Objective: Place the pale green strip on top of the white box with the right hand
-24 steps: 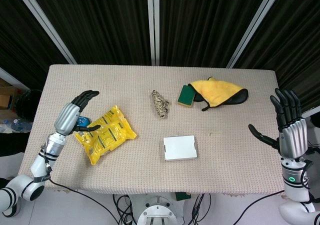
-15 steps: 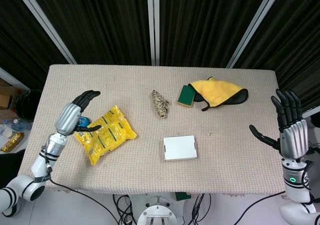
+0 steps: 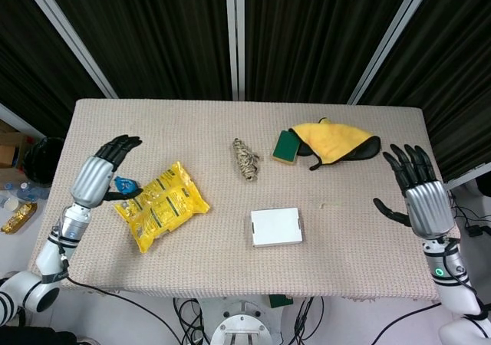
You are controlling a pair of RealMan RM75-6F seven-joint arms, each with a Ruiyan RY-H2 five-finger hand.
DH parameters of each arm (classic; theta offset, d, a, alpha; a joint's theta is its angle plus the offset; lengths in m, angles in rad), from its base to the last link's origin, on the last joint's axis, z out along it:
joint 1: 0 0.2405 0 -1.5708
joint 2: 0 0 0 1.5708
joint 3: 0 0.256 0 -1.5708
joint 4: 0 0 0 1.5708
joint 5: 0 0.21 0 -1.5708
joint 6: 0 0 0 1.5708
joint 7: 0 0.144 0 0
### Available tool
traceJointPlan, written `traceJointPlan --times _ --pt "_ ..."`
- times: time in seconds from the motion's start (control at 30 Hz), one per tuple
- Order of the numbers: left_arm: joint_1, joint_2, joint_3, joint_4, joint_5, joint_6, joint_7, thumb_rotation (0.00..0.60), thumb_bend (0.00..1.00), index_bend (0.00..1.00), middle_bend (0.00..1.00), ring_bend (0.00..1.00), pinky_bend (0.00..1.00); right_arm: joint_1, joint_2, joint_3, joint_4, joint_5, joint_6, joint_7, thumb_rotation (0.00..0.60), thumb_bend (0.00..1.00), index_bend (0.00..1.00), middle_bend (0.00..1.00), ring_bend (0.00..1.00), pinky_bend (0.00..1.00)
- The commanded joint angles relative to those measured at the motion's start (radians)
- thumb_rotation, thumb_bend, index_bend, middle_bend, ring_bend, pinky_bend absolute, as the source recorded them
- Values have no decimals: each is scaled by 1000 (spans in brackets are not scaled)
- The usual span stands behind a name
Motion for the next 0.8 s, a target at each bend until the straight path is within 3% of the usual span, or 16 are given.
traceJointPlan --times 0.03,0.3,0.57,0.8 --pt "27 59 13 -71 -37 -19 84 600 0 143 124 95 178 24 37 -38 -75 112 -165 -136 587 176 140 24 0 0" --pt "78 99 27 -121 -54 16 148 600 0 142 124 95 170 78 -27 -44 -37 193 -307 -240 586 176 256 24 0 0" --pt "110 116 36 -127 -36 56 132 600 0 143 125 95 170 136 -122 -43 37 227 -396 -296 597 180 368 32 0 0" --pt "127 127 34 -129 -17 88 125 600 0 144 126 95 169 165 -199 -44 110 253 -439 -307 598 274 394 33 0 0"
